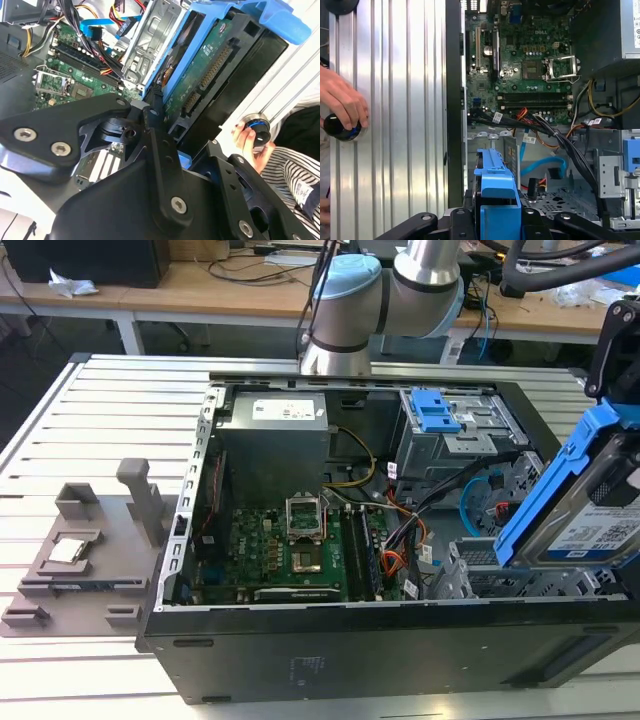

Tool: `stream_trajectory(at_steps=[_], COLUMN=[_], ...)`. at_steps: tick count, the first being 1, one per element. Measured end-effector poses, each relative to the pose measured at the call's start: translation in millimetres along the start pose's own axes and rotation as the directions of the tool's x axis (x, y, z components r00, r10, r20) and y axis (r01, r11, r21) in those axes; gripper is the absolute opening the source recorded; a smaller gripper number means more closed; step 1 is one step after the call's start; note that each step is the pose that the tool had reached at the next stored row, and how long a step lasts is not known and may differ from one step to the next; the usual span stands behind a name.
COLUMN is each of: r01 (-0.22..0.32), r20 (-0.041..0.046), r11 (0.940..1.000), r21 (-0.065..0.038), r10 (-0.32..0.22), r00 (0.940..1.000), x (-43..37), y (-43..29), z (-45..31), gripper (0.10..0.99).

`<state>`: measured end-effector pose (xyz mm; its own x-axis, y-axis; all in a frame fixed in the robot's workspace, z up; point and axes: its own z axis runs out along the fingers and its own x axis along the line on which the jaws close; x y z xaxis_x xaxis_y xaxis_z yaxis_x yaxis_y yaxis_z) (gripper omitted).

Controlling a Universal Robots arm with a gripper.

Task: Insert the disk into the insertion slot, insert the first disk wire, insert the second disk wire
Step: 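Insert the disk into the insertion slot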

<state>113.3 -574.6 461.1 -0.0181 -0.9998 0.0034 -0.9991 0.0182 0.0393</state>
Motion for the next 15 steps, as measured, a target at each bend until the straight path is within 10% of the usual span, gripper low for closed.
stream_trajectory(at_steps=[15], r01=[0.000], r20=[0.0001], r11=[1.0000], r21=[0.000], r10=[0.000], r00=[1.0000], x=[-13.0], y=[7.9], z=[13.9], gripper=[0.361])
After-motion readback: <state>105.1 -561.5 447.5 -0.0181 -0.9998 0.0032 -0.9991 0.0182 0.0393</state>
